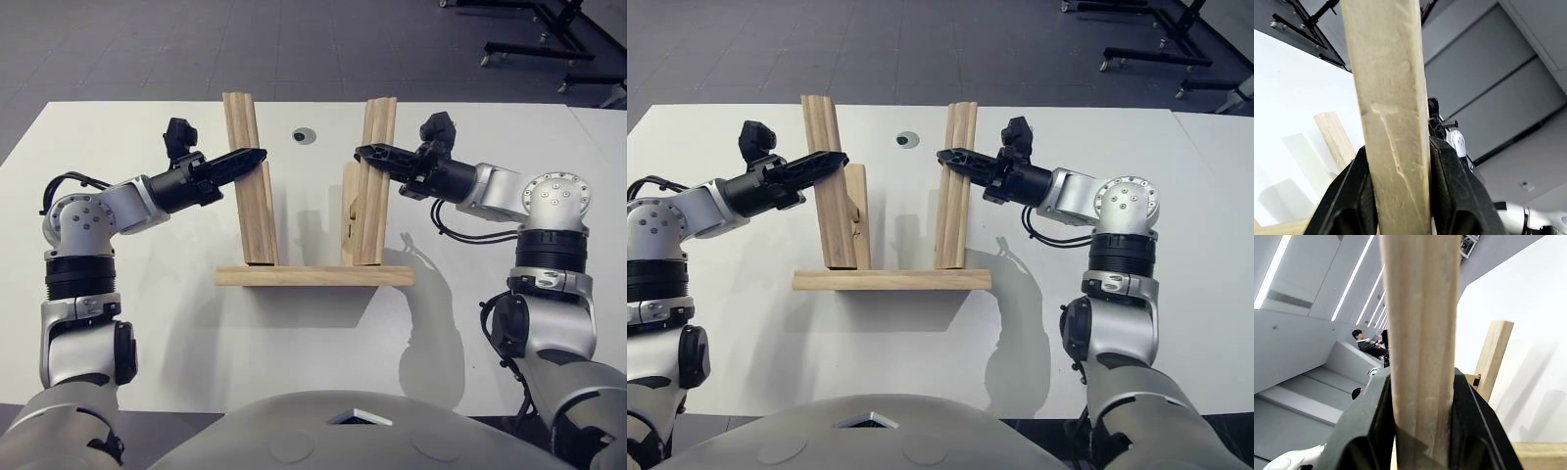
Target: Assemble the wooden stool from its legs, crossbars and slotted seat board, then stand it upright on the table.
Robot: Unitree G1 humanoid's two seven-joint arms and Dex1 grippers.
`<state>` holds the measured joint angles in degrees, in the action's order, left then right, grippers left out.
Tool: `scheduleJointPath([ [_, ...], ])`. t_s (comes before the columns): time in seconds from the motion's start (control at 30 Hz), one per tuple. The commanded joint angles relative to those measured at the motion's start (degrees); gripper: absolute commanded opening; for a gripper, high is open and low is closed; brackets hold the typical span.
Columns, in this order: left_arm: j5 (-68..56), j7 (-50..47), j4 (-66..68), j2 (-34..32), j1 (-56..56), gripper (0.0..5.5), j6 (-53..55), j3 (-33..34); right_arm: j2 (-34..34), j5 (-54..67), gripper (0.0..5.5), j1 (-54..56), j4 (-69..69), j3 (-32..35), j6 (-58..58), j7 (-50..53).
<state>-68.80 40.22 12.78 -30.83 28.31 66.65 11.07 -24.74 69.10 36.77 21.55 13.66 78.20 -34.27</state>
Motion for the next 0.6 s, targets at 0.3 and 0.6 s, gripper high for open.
scheduleJointPath([
  [0.3, 9.08, -9.41, 4.88, 6.03, 0.61, 2.8, -1.22, 2.39, 4.95, -12.0, 2.28, -0.38, 3.92, -0.75, -9.03, 0.7],
  [0.6, 9.36, -10.34, 7.56, 6.84, 2.55, 4.22, -0.39, 7.3, 3.68, -14.04, 3.97, 1.84, 7.04, 2.71, -10.55, -2.16],
])
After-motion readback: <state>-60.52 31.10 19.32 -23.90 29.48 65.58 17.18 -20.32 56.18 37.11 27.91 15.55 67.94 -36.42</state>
